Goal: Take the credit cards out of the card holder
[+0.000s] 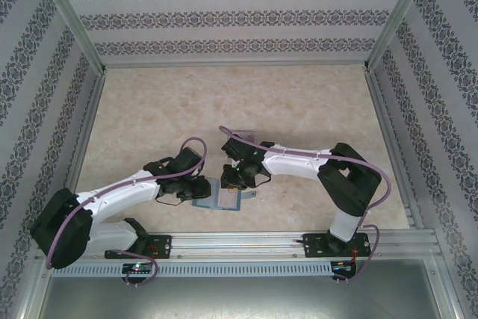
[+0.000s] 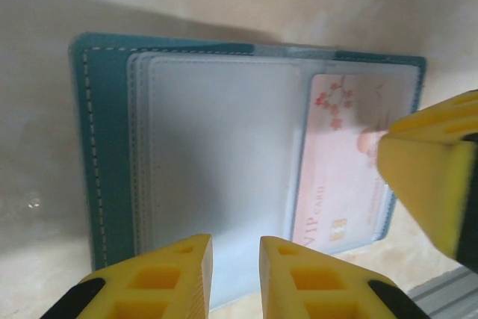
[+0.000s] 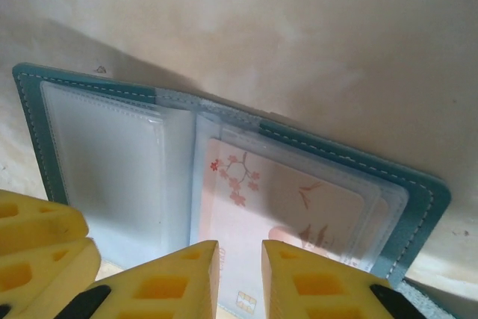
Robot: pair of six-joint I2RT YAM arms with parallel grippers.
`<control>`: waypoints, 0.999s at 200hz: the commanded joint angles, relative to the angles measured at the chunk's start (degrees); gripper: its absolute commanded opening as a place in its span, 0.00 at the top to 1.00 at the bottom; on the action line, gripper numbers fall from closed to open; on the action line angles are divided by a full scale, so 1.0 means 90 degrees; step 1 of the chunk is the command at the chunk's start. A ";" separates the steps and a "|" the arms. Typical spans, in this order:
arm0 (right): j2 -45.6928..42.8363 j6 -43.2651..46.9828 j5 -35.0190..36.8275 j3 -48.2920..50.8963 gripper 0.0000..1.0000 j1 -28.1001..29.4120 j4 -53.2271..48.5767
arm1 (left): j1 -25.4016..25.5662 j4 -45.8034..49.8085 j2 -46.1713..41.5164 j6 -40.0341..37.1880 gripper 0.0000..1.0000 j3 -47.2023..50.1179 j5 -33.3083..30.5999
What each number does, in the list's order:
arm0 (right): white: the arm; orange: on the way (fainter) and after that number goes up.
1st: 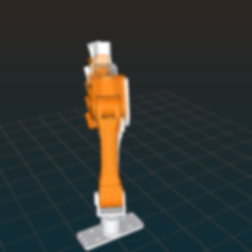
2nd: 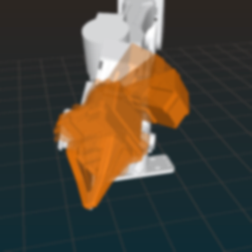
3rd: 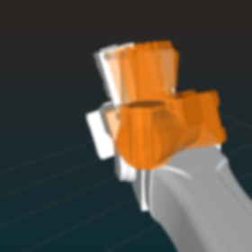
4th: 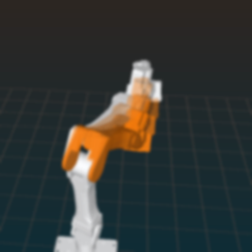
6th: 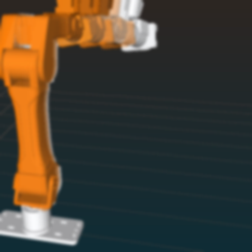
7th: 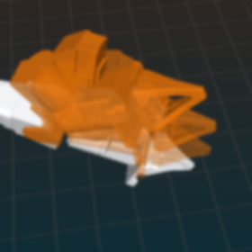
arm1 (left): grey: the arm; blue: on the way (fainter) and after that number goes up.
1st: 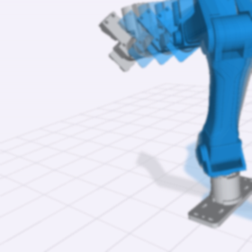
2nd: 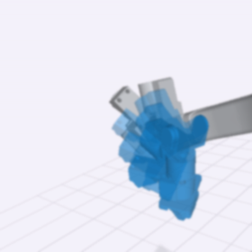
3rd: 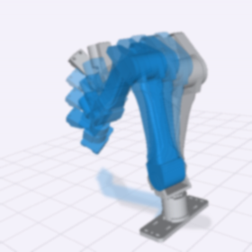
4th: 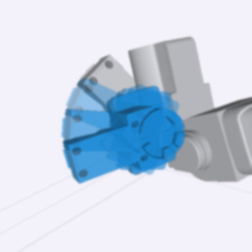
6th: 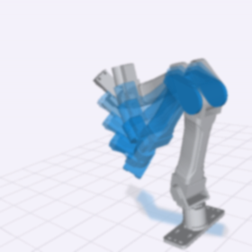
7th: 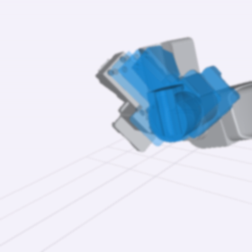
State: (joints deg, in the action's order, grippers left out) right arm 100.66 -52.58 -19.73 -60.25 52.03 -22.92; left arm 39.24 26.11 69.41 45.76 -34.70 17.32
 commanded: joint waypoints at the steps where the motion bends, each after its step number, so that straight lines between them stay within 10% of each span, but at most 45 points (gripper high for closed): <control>1: -0.0290 -0.0028 0.0233 0.0148 0.76 0.0068 -0.0076 | -0.0064 -0.0144 -0.0132 0.0190 0.75 -0.0286 0.0235; 200: -0.0764 -0.0493 0.0134 0.1049 0.76 0.0068 0.0612 | -0.0054 -0.1504 0.1722 0.0453 0.68 -0.0300 0.1211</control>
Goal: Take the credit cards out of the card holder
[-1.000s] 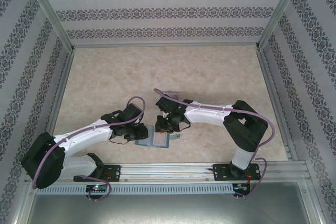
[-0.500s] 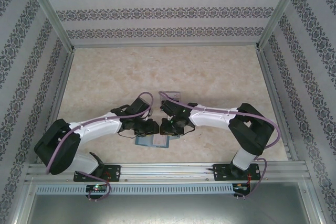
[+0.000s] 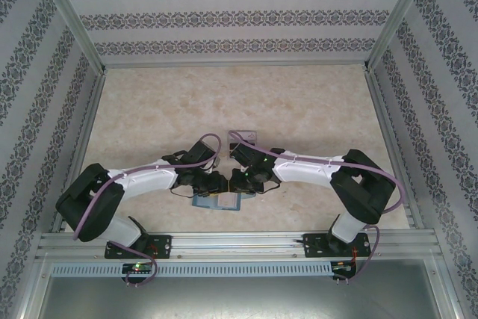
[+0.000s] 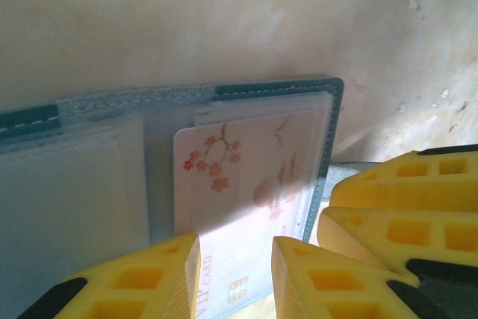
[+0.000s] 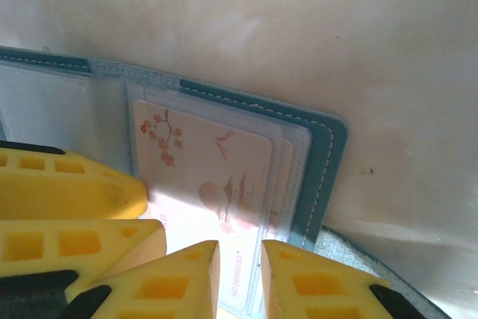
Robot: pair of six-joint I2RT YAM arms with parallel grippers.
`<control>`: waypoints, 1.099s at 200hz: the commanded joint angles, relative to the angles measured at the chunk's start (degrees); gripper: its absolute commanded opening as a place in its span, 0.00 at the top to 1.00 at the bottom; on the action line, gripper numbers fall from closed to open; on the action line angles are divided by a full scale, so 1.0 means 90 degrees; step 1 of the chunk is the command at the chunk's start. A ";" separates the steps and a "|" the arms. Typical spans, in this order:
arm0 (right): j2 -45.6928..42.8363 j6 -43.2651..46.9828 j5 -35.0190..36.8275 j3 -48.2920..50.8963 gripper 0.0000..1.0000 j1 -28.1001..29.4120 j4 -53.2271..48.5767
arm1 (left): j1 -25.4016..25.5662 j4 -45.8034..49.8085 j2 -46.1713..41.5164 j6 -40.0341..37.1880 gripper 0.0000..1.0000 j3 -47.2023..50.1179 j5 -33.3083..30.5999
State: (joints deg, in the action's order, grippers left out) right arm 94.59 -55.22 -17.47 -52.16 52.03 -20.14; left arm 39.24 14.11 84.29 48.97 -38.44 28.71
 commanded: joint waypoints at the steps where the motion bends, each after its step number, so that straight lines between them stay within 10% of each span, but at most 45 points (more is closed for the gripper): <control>1: -0.0089 -0.0201 -0.0118 0.0151 0.76 0.0073 0.0304 | -0.0054 -0.0166 0.0068 0.0096 0.68 0.0123 -0.0055; 220: 0.0264 -0.0017 0.0439 0.0203 0.79 0.0044 -0.0120 | -0.0054 0.0619 -0.0458 -0.0094 0.66 0.0115 -0.0711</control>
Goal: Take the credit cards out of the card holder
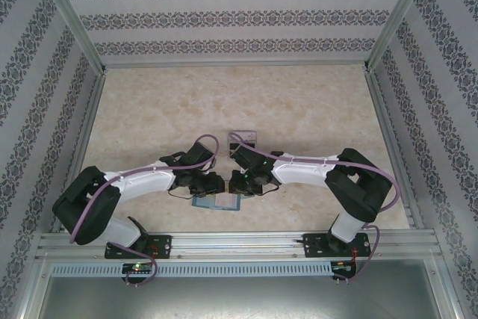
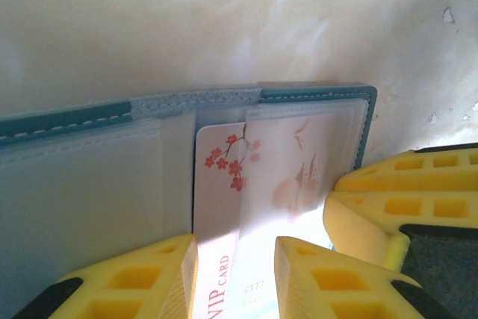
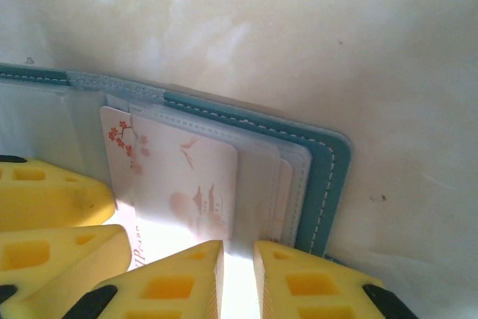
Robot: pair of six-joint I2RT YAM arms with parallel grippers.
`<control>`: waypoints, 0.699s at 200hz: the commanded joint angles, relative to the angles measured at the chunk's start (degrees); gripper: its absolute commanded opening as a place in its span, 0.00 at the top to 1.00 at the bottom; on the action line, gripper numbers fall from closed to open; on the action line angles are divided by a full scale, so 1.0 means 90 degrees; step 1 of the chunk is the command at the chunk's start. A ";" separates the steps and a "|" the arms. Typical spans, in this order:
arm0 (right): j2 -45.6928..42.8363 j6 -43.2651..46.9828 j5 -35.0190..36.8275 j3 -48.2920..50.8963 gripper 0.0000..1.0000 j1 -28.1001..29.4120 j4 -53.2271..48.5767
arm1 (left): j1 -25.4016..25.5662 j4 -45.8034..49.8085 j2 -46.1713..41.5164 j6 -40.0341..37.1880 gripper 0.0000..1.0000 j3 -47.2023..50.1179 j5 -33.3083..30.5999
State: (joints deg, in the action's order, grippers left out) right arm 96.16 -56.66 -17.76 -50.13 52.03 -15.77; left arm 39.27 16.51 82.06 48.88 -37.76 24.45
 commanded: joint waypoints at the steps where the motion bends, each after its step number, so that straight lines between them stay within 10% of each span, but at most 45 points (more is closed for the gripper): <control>1: 0.0088 0.0148 0.0475 -0.0025 0.79 0.0041 -0.0614 | -0.0056 0.0352 -0.0216 -0.0087 0.66 0.0038 -0.0241; 140: 0.0106 0.0193 0.0361 -0.0182 0.79 0.0058 -0.0665 | -0.0066 -0.0556 -0.0393 0.0388 0.70 0.0253 0.0247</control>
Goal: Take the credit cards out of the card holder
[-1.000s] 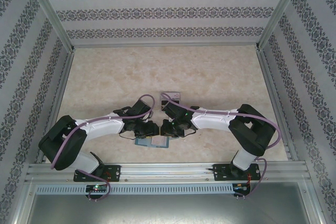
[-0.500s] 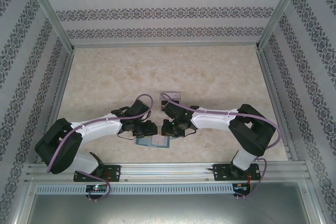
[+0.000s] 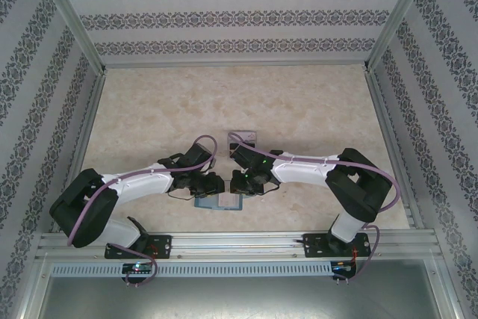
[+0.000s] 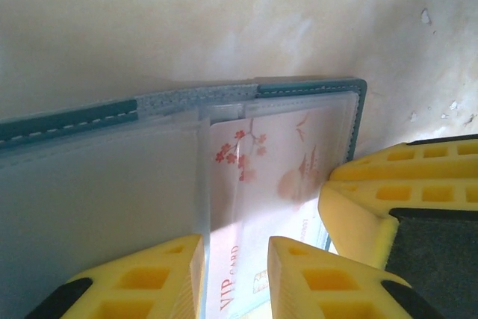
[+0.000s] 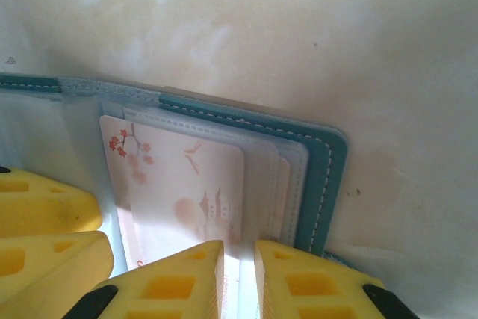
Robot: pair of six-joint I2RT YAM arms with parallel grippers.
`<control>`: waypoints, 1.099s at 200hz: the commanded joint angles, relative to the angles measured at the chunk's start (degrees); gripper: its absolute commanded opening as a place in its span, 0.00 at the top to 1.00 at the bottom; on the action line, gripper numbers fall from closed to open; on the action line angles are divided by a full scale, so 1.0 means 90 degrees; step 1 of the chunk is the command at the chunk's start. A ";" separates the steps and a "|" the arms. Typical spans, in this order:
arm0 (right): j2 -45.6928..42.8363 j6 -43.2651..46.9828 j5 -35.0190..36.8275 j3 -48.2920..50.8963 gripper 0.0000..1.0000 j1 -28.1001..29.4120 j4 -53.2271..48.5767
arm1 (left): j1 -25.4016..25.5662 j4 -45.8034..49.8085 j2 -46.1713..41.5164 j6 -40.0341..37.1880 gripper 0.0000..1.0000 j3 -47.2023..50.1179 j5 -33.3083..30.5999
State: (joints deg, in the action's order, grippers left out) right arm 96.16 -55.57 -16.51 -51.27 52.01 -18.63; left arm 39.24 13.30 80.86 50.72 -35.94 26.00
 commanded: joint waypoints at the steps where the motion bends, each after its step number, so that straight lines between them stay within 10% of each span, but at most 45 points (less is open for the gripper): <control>1: 0.0106 0.0076 0.0223 -0.0056 0.79 0.0061 -0.0349 | -0.0064 -0.0194 -0.0276 0.0184 0.70 0.0050 0.0067; 220: 0.0138 0.0127 0.0146 -0.0134 0.79 0.0071 -0.0400 | -0.0161 -0.0506 -0.0004 0.0017 0.65 0.0219 -0.0069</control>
State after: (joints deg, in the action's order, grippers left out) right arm 96.18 -55.35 -16.34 -51.64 52.03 -19.53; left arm 38.50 9.78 81.87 51.22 -34.98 26.28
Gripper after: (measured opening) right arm 0.212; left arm 0.349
